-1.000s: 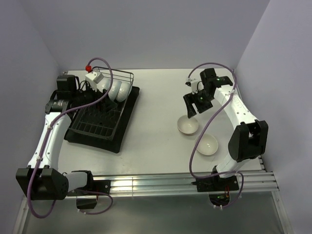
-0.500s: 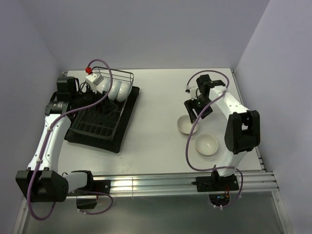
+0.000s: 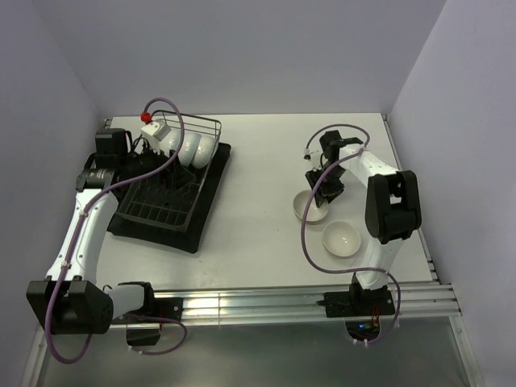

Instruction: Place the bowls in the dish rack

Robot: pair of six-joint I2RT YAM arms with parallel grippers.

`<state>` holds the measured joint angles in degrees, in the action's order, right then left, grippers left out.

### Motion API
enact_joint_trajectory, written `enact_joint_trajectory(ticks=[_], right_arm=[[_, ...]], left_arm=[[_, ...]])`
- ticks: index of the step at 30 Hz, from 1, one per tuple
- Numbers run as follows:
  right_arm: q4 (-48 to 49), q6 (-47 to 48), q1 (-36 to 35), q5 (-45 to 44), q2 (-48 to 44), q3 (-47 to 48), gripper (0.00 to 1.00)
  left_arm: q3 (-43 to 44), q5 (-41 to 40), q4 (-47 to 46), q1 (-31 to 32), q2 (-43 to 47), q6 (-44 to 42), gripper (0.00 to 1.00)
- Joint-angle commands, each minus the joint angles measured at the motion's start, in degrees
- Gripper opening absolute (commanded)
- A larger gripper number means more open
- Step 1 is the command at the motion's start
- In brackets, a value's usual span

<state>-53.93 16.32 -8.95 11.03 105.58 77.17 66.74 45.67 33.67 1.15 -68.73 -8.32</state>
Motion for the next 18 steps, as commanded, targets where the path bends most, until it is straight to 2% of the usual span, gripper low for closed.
enact_joint_trajectory(ticks=[1,4,6,7,8,11,18], right_arm=[[2.0,-0.7,0.2,1.3,0.5,-0.4,0.48],[2.2,-0.9,0.2,2.7,1.2,-0.4,0.42],[2.2,-1.2,0.1,3.8,1.7,-0.4,0.33],[2.2,-1.4,0.0,4.1,1.9,-0.3,0.28],[2.1,-1.5,-0.1,4.5,2.0,-0.3,0.16],[1.8,-2.0,-0.5,7.2,1.3,0.3,0.0],[0.9,-4.2,-3.1,20.0,-4.5,6.0,0.0]], left_arm=[[-0.5,-1.5,-2.5,-0.3,1.1,3.9,0.92],[-1.1,-3.1,-3.6,-0.3,1.7,5.2,0.92],[-1.3,-4.0,-4.1,-0.3,2.1,5.5,0.93],[-1.3,-4.4,-4.0,-0.3,2.1,5.8,0.93],[-1.3,-4.7,-3.9,-0.3,1.9,5.9,0.93],[-0.6,-5.2,-2.7,-0.3,1.0,6.3,0.93],[-3.5,-4.4,-7.6,-0.4,4.2,6.7,0.95]])
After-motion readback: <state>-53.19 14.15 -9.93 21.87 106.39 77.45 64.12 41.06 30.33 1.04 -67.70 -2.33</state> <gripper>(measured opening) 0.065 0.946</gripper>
